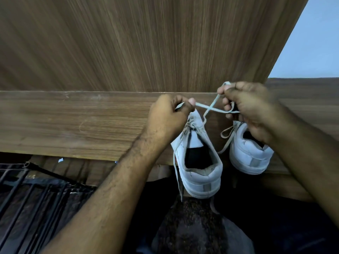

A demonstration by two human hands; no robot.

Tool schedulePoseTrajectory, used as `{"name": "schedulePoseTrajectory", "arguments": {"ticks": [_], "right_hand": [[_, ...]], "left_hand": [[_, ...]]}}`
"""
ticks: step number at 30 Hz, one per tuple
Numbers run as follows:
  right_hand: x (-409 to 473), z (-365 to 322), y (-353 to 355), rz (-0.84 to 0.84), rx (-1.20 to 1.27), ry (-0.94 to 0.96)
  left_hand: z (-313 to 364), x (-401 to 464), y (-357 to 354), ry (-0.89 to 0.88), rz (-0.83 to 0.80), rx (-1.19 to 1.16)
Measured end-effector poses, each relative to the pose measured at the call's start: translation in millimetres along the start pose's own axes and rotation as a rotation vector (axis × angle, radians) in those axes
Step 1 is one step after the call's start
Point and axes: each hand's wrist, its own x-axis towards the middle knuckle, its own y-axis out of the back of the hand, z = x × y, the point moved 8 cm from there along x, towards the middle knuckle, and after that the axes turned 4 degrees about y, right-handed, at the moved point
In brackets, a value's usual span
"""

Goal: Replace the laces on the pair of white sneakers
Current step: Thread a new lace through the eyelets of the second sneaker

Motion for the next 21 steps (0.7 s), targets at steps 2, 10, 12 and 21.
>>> {"name": "schedulePoseTrajectory", "arguments": {"ticks": [2,10,12,21], "right_hand": [[0,-4,1,-0.021,-0.418,0.137],[-16,-23,-29,-0.072,-0.803,0.475],[-24,-29,-48,-0.19,-0.738,0.569],[-24,-26,-55,-0.291,-0.653,0.615]], "left_hand": [[-4,1,3,-0.004,0.041,0.124],[-12,3,-9,0.044,-0.038,0.192],[-16,4,-10,0.088,-0.044,0.09],[-22,3,-5,0.183,-0.052,-0.063]]}}
